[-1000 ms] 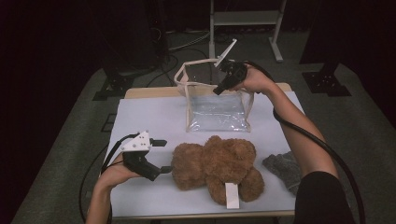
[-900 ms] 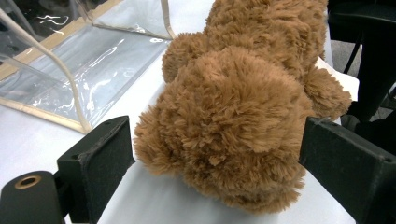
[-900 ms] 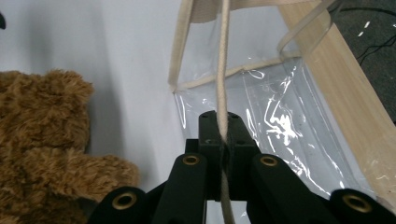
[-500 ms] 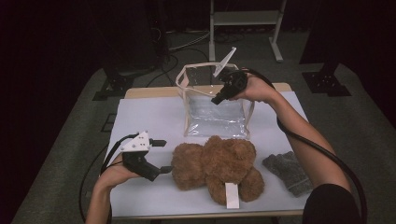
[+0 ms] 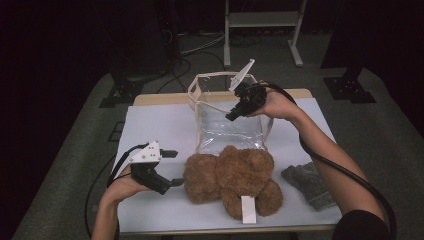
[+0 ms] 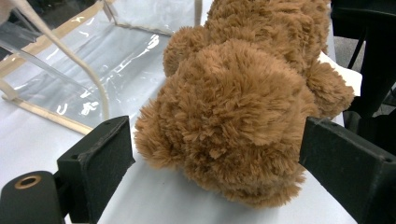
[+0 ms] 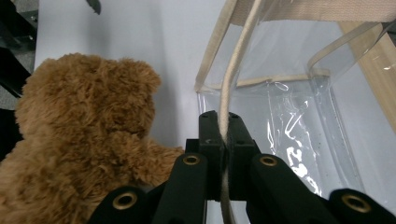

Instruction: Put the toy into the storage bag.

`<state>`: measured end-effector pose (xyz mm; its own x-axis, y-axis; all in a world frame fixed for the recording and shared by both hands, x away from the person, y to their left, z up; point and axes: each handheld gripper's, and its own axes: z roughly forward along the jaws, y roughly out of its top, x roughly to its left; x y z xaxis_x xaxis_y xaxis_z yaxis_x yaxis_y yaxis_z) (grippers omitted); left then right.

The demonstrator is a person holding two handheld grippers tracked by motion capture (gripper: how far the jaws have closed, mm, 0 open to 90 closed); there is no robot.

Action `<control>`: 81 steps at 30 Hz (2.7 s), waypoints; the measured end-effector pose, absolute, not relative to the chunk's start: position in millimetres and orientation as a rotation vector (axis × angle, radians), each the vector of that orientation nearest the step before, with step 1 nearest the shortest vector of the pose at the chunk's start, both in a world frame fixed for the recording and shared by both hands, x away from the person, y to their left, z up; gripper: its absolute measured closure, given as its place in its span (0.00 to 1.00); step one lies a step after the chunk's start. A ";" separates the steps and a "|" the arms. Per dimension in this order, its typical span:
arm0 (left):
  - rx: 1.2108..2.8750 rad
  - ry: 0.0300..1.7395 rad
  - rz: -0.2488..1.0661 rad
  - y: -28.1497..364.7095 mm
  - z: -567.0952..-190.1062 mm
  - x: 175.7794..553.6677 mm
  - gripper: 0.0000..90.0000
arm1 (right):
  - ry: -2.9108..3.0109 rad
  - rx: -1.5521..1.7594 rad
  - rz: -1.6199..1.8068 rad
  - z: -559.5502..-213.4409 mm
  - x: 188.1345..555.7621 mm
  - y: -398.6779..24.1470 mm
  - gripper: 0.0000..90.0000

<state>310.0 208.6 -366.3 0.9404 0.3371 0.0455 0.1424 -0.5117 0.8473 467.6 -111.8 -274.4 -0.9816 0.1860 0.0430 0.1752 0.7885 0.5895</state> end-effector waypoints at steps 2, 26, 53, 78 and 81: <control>2.112 0.338 0.251 208.2 -366.2 310.2 0.10 | 2.955 0.293 0.979 -273.5 464.2 -111.8 0.96; 2.117 0.341 0.240 210.1 -368.3 310.4 0.10 | 2.941 0.316 0.980 -272.7 448.7 -111.6 0.75; 2.114 0.366 0.241 213.6 -369.4 308.3 0.10 | 2.995 0.094 1.018 -275.1 358.8 -100.4 0.31; 2.122 0.394 0.227 217.1 -376.3 311.1 0.10 | 3.027 0.082 0.731 -337.6 341.9 -91.3 0.17; 2.120 0.406 0.224 218.4 -377.9 311.6 0.10 | 3.017 0.101 0.745 -342.4 342.2 -92.8 0.17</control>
